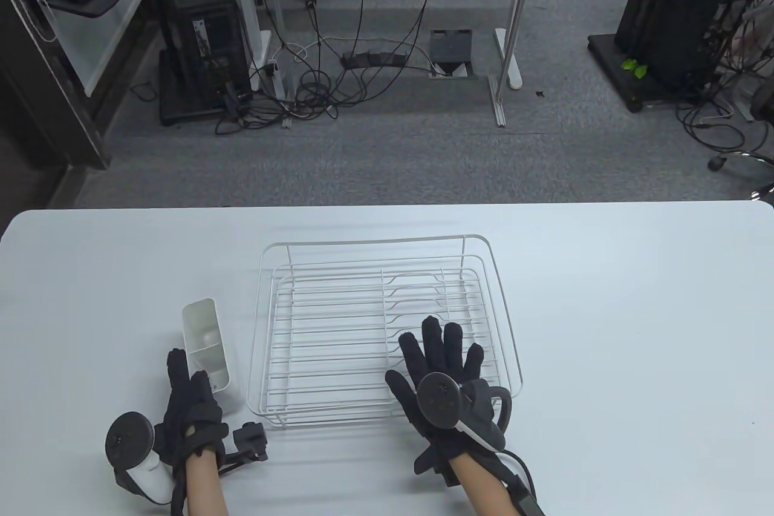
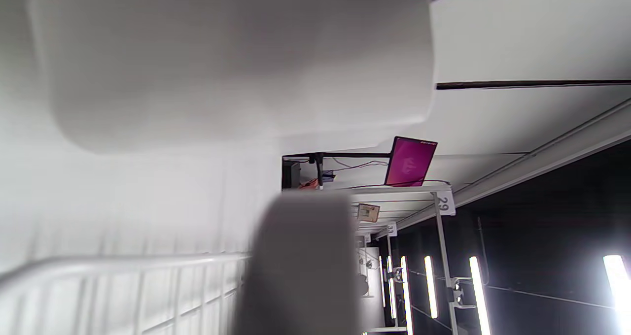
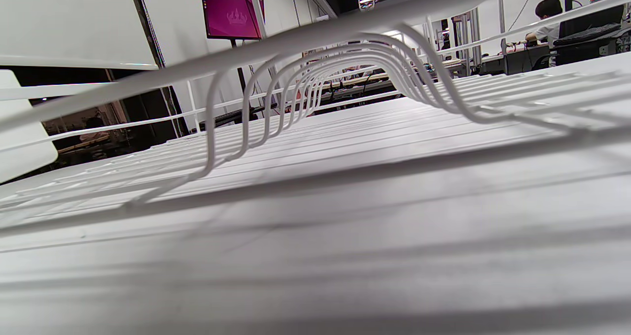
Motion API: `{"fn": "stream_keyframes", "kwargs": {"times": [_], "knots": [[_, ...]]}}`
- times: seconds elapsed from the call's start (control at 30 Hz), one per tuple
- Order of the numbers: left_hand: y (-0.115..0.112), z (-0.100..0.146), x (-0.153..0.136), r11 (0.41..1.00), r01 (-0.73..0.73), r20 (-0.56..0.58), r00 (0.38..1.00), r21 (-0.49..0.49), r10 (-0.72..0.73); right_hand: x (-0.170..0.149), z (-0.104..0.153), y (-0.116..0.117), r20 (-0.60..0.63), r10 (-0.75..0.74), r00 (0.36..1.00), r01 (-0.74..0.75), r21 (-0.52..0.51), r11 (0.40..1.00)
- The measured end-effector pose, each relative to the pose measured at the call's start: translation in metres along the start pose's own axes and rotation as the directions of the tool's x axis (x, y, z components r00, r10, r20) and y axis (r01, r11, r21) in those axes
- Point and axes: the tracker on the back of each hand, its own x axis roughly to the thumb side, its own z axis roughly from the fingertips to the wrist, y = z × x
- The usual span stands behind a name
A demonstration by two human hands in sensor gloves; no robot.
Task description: Hang the cutlery bin on dish rack (Opening facing upward)
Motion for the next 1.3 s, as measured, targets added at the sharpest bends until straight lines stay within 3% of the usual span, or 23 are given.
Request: {"fn": "stream_keyframes", "kwargs": {"times": [0.2, 0.47, 0.9, 1.3], "knots": [[0.007, 0.008, 0.020, 0.998, -0.055, 0.106, 0.993, 0.036, 0.051, 0.000, 0.000, 0.000, 0.000, 0.001, 1.000, -0.001, 0.000, 1.000], [0.002, 0.018, 0.041, 0.995, -0.095, 0.229, 0.969, -0.001, 0.093, 0.000, 0.000, 0.000, 0.000, 0.001, 1.000, -0.001, 0.000, 1.000], [-0.034, 0.033, 0.062, 0.992, -0.024, 0.347, 0.935, -0.123, 0.066, 0.000, 0.000, 0.000, 0.000, 0.000, 1.000, 0.000, 0.001, 1.000], [-0.066, 0.048, 0.070, 0.971, -0.015, 0.350, 0.931, -0.238, 0.100, 0.000, 0.000, 0.000, 0.000, -0.005, 1.000, 0.005, 0.005, 1.000]]}}
